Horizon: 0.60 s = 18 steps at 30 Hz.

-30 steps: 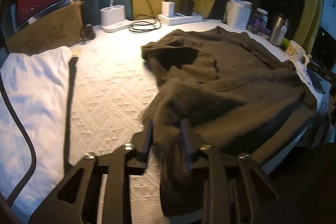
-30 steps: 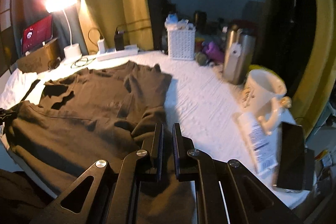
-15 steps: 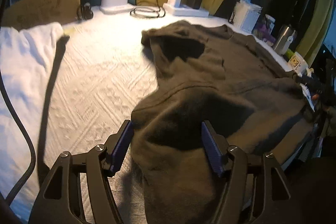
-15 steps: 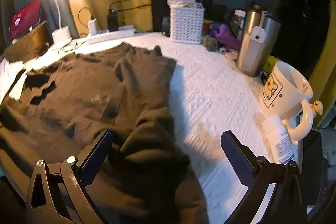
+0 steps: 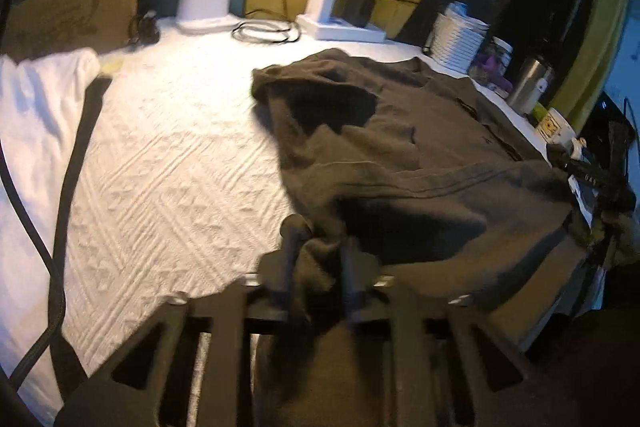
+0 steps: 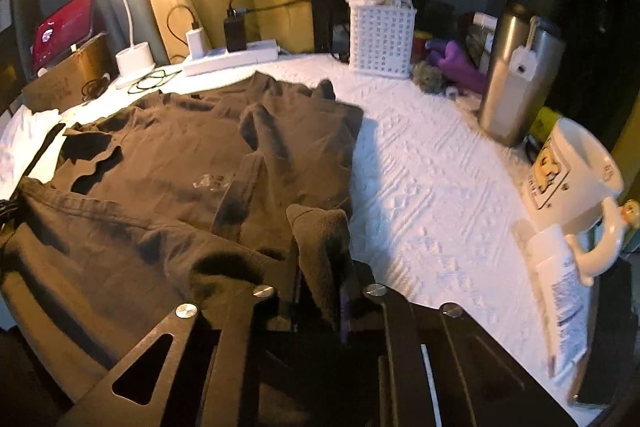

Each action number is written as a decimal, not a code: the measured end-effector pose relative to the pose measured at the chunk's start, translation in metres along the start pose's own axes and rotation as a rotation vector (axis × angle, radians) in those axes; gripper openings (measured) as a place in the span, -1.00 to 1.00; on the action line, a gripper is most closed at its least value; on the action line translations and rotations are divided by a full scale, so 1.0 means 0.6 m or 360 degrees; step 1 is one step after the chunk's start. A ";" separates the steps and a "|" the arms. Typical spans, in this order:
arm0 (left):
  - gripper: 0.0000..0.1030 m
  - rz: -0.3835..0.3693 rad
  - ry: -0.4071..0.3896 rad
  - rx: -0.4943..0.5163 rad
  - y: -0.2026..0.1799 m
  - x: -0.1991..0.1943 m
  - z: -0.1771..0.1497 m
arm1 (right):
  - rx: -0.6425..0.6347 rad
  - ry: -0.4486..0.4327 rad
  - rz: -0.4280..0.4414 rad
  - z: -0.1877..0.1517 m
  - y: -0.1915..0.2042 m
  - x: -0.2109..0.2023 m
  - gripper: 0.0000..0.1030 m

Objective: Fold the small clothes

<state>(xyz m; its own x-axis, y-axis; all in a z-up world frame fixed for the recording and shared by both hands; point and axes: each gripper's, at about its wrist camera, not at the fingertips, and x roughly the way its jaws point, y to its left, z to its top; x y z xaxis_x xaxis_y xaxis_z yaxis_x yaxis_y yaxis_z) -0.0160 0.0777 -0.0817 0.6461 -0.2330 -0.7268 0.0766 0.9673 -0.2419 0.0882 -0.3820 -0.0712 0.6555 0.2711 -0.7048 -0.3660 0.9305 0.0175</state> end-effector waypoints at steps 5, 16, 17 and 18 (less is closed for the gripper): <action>-0.85 0.0077 -0.0122 0.0080 -0.027 -0.032 0.012 | -0.0009 -0.0108 -0.0035 0.008 -0.003 -0.051 -0.83; -0.88 0.0128 -0.0344 0.0225 -0.069 -0.095 0.052 | 0.0012 -0.0342 -0.0074 0.037 -0.020 -0.141 -0.84; -0.88 0.0131 -0.0360 0.0232 -0.070 -0.098 0.056 | 0.0013 -0.0356 -0.0075 0.040 -0.021 -0.145 -0.84; -0.88 0.0133 -0.0371 0.0236 -0.070 -0.100 0.060 | 0.0011 -0.0371 -0.0076 0.044 -0.024 -0.149 -0.84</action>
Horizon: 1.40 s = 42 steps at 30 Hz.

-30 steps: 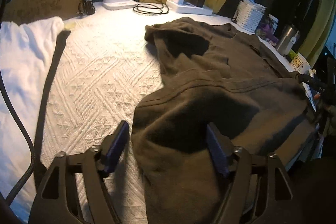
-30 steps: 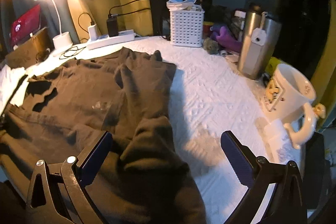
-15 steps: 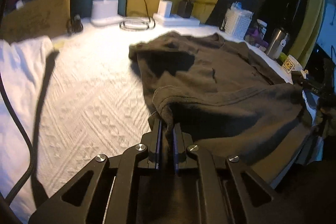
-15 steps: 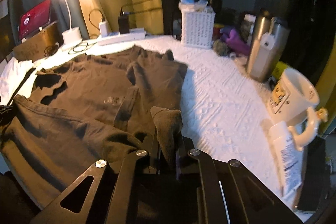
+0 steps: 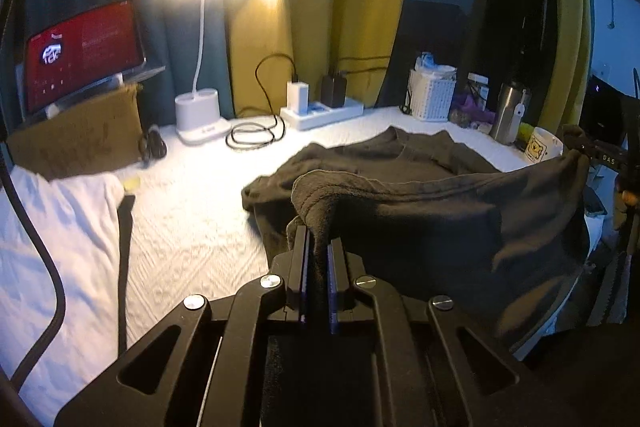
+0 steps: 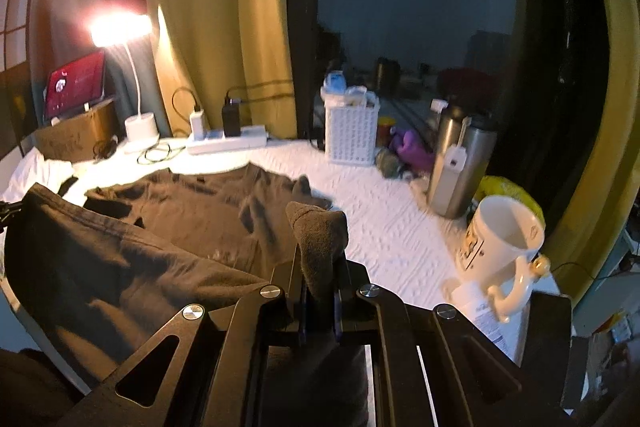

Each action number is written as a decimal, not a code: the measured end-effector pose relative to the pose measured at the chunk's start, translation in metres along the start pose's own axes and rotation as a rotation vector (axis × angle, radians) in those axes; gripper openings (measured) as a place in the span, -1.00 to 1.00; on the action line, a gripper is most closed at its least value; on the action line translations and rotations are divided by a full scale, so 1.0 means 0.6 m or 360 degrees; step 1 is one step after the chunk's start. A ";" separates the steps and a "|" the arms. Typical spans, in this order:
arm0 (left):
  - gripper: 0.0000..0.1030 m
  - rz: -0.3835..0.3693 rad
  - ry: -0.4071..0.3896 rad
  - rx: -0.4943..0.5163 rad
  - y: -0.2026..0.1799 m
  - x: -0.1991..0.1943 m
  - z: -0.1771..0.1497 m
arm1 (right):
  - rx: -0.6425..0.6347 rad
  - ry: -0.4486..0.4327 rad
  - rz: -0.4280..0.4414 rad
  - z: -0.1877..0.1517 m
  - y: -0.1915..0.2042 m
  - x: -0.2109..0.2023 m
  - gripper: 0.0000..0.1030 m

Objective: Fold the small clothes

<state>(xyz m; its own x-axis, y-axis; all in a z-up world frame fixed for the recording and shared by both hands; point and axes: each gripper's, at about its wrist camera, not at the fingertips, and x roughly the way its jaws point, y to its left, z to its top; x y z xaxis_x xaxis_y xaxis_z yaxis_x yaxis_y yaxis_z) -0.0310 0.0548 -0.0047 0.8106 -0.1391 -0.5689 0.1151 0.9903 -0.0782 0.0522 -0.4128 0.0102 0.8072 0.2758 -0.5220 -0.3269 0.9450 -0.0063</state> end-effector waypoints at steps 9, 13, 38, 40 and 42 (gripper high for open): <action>-0.88 0.0035 -0.0086 0.0039 0.002 0.003 0.037 | -0.0006 -0.0082 0.0008 0.033 -0.004 -0.006 -0.83; -0.88 0.0051 -0.0102 0.0074 0.003 0.014 0.053 | -0.0014 -0.0101 0.0012 0.047 -0.004 0.002 -0.83; -0.88 0.0211 0.0021 0.0020 0.057 0.132 0.107 | -0.0012 -0.0037 0.0078 0.151 -0.010 0.200 -0.83; -0.88 0.0224 0.0044 -0.0001 0.068 0.144 0.106 | 0.0001 -0.0019 0.0088 0.158 -0.012 0.221 -0.83; -0.88 0.0229 0.0066 -0.0013 0.075 0.155 0.105 | 0.0001 -0.0002 0.0090 0.164 -0.013 0.240 -0.83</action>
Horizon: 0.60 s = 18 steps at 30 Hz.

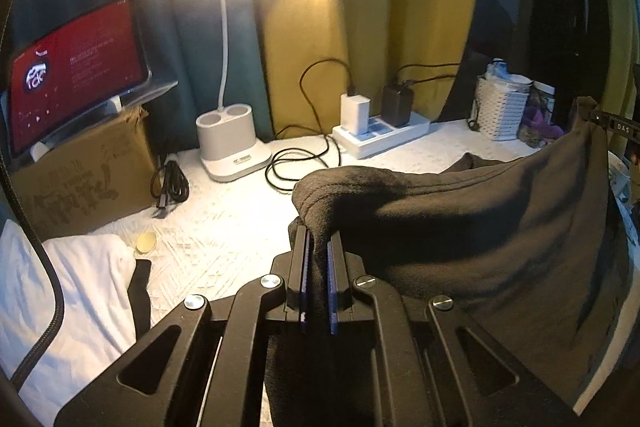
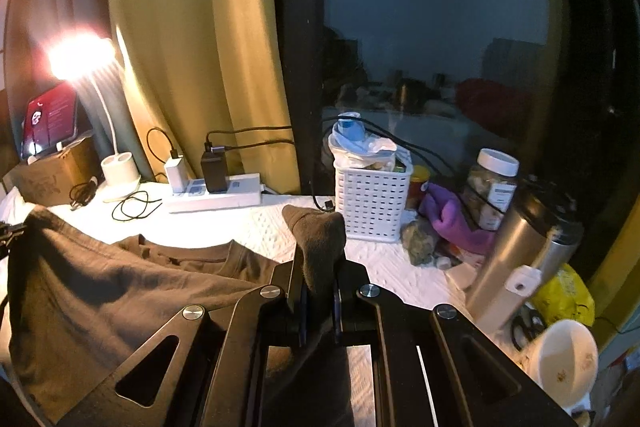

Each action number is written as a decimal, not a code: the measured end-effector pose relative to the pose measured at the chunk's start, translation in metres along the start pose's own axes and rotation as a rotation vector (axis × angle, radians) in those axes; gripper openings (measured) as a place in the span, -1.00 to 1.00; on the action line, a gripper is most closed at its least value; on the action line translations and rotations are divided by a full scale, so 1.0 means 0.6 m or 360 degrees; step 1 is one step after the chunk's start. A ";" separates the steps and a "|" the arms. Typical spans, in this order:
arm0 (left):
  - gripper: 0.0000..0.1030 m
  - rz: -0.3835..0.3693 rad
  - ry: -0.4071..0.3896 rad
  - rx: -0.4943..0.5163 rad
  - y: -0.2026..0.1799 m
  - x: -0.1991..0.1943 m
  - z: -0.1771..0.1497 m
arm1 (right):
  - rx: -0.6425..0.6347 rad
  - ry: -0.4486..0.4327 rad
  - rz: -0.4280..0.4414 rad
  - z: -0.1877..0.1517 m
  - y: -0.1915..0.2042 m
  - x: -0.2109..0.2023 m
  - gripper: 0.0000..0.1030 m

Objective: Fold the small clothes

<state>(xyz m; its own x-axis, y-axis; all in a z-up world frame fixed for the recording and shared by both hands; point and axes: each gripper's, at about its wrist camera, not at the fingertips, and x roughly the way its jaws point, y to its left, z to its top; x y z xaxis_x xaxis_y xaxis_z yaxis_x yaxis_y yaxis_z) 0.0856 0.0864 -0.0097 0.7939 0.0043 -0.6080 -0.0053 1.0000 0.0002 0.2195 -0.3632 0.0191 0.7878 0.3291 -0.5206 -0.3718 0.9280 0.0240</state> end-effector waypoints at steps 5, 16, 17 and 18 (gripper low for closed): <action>-0.88 -0.0002 0.0046 -0.0008 0.008 0.031 0.004 | 0.0001 0.0045 0.0010 0.010 -0.005 0.048 -0.83; -0.88 0.0008 0.0154 -0.0018 0.014 0.103 0.016 | -0.0127 0.0099 -0.0114 0.017 -0.011 0.152 -0.83; -0.88 0.0025 0.0184 -0.0019 0.016 0.114 0.010 | -0.0124 0.0153 -0.0123 0.010 -0.016 0.171 -0.83; -0.88 0.0032 0.0211 -0.0022 0.017 0.123 0.005 | -0.0107 0.0220 -0.0132 -0.002 -0.021 0.191 -0.83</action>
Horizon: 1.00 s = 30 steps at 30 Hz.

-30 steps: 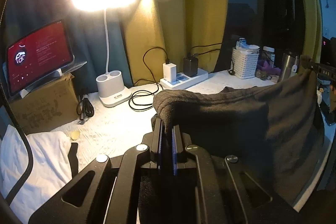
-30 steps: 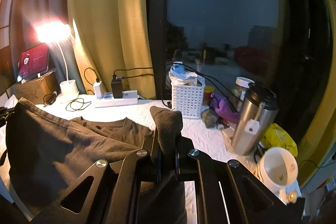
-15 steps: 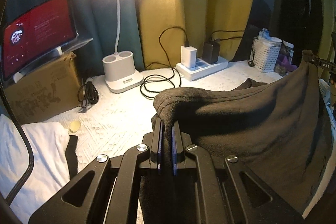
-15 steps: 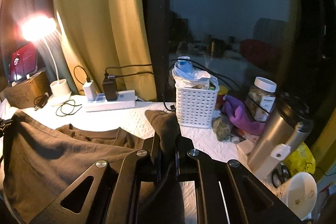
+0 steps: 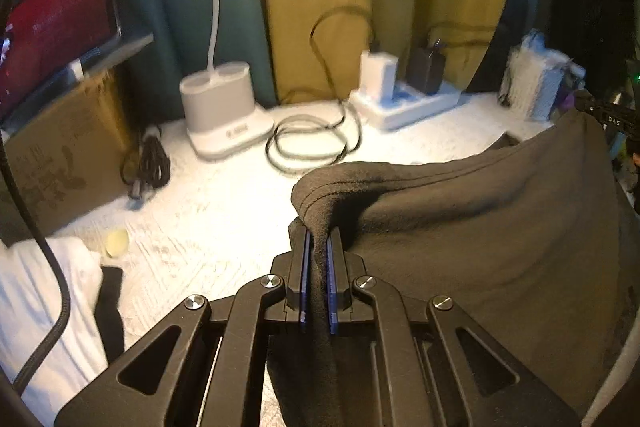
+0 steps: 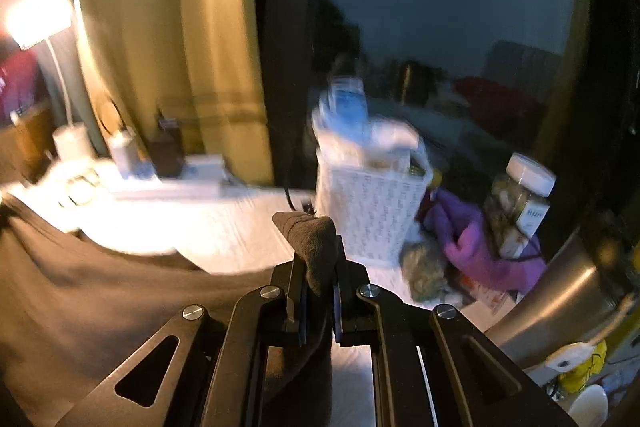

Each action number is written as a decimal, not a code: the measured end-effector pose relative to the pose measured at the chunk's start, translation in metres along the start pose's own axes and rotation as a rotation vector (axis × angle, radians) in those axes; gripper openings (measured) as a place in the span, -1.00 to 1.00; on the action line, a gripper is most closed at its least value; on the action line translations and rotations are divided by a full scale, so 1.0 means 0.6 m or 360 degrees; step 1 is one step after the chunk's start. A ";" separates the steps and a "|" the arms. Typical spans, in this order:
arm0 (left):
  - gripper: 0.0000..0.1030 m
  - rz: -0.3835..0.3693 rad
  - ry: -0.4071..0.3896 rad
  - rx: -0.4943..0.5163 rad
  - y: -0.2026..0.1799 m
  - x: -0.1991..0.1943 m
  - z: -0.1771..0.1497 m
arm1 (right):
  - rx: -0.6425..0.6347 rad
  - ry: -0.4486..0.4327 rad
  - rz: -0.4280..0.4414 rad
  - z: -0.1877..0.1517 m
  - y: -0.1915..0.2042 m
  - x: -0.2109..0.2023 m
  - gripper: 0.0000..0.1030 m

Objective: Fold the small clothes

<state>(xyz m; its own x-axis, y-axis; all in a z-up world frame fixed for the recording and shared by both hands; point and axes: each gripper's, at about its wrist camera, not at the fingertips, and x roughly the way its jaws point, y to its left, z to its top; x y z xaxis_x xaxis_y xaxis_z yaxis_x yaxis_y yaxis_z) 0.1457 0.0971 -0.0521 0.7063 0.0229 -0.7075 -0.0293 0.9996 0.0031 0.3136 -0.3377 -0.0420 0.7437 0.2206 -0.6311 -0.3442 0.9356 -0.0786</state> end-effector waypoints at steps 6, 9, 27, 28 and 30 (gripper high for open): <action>-0.88 0.0014 0.0114 0.0013 -0.001 0.031 -0.029 | -0.0190 0.0247 -0.0146 -0.059 0.022 0.049 -0.38; -0.88 0.0031 0.0143 0.0023 0.000 0.036 -0.040 | -0.0180 0.0290 -0.0176 -0.081 0.016 0.050 0.71; -0.83 0.0050 0.0163 0.0024 0.028 -0.004 -0.033 | 0.0060 0.0194 -0.0081 -0.081 -0.047 -0.051 0.71; -0.83 0.0056 0.0148 0.0011 0.033 -0.010 -0.030 | 0.0059 0.0180 -0.0077 -0.076 -0.047 -0.054 0.69; -0.83 0.0048 0.0124 -0.0027 0.043 -0.017 -0.027 | 0.0050 0.0162 -0.0039 -0.061 -0.044 -0.053 0.51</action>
<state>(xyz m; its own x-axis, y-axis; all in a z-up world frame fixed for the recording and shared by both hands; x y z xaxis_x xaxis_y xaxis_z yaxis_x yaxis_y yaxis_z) 0.1264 0.1224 -0.0564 0.6477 0.0507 -0.7602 -0.0621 0.9980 0.0137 0.2781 -0.3795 -0.0478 0.6891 0.1700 -0.7045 -0.3075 0.9489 -0.0718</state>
